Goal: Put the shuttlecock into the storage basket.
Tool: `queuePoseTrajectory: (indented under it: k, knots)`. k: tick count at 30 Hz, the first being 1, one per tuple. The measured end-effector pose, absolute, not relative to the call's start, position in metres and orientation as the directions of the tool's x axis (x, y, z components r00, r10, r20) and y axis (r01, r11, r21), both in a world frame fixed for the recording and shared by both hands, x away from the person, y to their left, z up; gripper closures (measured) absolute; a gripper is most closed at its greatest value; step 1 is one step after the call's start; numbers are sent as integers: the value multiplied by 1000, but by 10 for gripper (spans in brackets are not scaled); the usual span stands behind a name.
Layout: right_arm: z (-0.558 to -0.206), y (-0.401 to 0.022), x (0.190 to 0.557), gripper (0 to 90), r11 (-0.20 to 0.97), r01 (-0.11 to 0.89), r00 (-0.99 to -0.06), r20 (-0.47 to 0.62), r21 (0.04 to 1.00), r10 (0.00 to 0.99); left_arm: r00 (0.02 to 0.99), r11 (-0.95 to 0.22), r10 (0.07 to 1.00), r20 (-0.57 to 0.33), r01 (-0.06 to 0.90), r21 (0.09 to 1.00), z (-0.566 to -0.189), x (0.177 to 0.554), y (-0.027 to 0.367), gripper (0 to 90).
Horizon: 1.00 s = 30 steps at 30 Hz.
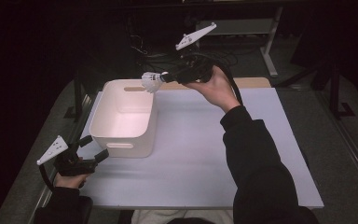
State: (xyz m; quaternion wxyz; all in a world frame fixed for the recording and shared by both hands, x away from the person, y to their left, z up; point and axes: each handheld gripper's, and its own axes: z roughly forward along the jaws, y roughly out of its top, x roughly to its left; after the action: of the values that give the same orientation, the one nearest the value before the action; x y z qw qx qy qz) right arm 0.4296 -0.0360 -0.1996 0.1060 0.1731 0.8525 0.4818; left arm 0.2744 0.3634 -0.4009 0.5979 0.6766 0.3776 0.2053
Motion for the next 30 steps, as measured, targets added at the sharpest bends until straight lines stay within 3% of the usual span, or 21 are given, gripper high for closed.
queuePoseTrajectory:
  k: [18, 30]
  knots:
    - [-213, 22, 428, 654, 509, 162, -953, 2, 846, 302, 633, -2, 755, -173, 265, 964, -401, 274, 364, 0]
    - [-225, 37, 430, 654, 506, 174, -960, 29, 845, 280, 634, -3, 754, -173, 267, 964, -401, 274, 364, 0]
